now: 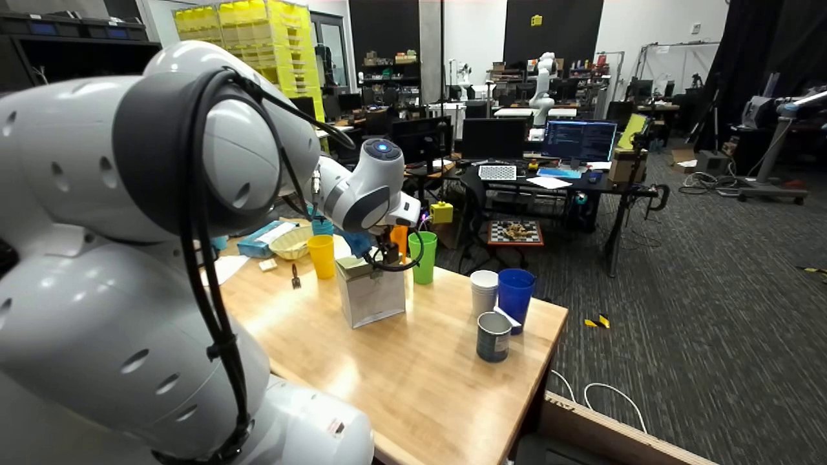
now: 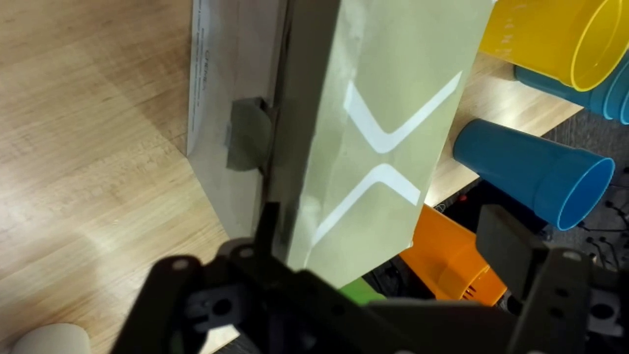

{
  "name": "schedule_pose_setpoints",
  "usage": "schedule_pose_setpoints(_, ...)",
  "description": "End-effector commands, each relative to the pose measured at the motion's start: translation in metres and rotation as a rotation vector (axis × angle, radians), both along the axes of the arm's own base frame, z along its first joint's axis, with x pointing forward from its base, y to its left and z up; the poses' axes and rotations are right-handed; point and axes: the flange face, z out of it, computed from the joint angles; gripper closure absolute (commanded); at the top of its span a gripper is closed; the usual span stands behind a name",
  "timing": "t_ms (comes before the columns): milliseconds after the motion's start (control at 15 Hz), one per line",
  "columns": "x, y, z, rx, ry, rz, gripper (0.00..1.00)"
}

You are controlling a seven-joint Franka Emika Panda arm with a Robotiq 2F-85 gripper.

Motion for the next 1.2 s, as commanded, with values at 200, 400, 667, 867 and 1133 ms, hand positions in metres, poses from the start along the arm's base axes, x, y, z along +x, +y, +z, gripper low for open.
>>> schedule_pose_setpoints(200,0.004,-0.008,0.008,0.03,-0.018,0.008,0.0)
schedule_pose_setpoints(400,0.004,-0.013,0.008,0.026,-0.026,0.004,0.0)
schedule_pose_setpoints(667,0.001,-0.017,-0.004,0.028,-0.011,-0.002,0.0)
schedule_pose_setpoints(867,-0.003,-0.017,-0.013,0.035,0.002,-0.002,0.0)
schedule_pose_setpoints(1133,-0.013,-0.01,-0.022,0.029,0.01,0.017,0.0)
